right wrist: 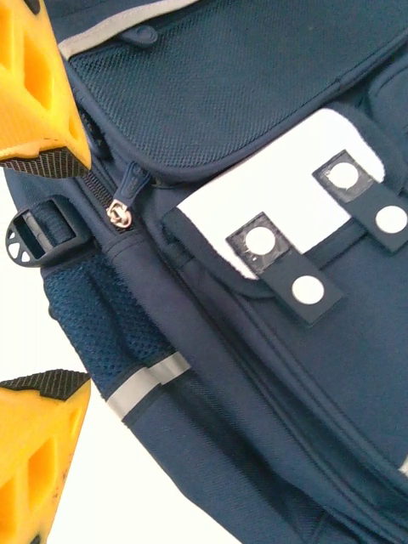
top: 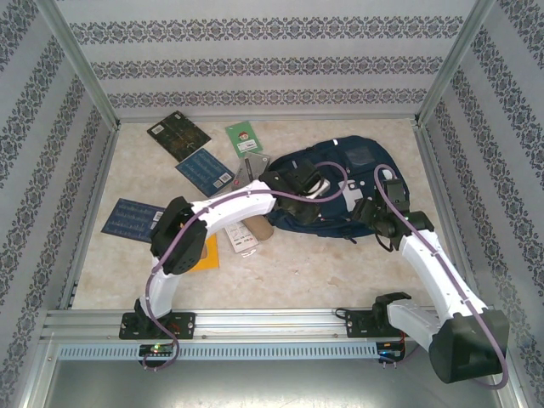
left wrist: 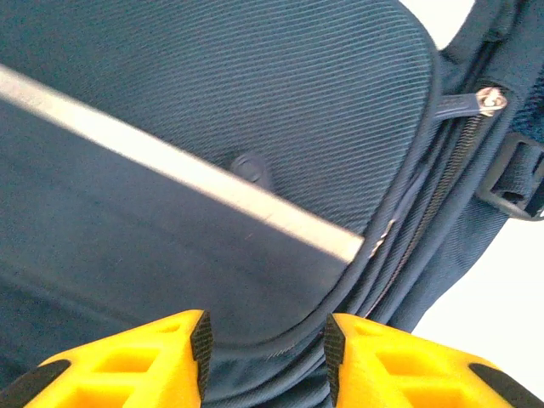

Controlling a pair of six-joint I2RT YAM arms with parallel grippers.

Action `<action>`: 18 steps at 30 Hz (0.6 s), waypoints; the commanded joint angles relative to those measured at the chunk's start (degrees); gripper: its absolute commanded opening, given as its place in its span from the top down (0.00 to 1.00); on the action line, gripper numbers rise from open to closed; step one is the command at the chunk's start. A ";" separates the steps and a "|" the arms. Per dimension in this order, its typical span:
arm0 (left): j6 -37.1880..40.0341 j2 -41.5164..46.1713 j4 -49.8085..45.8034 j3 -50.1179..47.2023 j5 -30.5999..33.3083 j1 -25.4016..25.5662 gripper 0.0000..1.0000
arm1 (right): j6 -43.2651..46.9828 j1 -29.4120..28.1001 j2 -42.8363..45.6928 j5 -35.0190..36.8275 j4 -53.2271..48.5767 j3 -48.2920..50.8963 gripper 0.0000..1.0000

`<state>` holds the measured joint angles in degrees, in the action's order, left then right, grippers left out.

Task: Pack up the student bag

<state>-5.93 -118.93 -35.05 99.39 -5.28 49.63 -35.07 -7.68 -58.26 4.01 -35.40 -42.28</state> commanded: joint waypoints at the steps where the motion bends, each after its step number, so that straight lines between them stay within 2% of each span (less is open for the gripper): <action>1: 5.90 -2.67 0.86 3.72 2.35 1.66 0.57 | -1.87 0.56 1.40 -1.58 -1.48 1.39 0.37; 6: 8.51 -7.30 0.04 9.37 3.60 3.49 0.56 | -2.88 1.48 2.27 -2.52 -1.63 2.83 0.37; 13: 9.63 -13.86 -0.84 16.68 2.20 4.46 0.55 | -4.94 3.02 3.32 -3.74 -1.56 4.91 0.38; 18: 12.64 -17.79 -1.69 19.34 5.70 5.48 0.55 | -5.01 3.55 3.85 -4.23 -2.04 5.15 0.38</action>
<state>3.27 -134.52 -35.11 116.75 -2.28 53.78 -39.13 -4.64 -55.31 0.49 -36.47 -37.91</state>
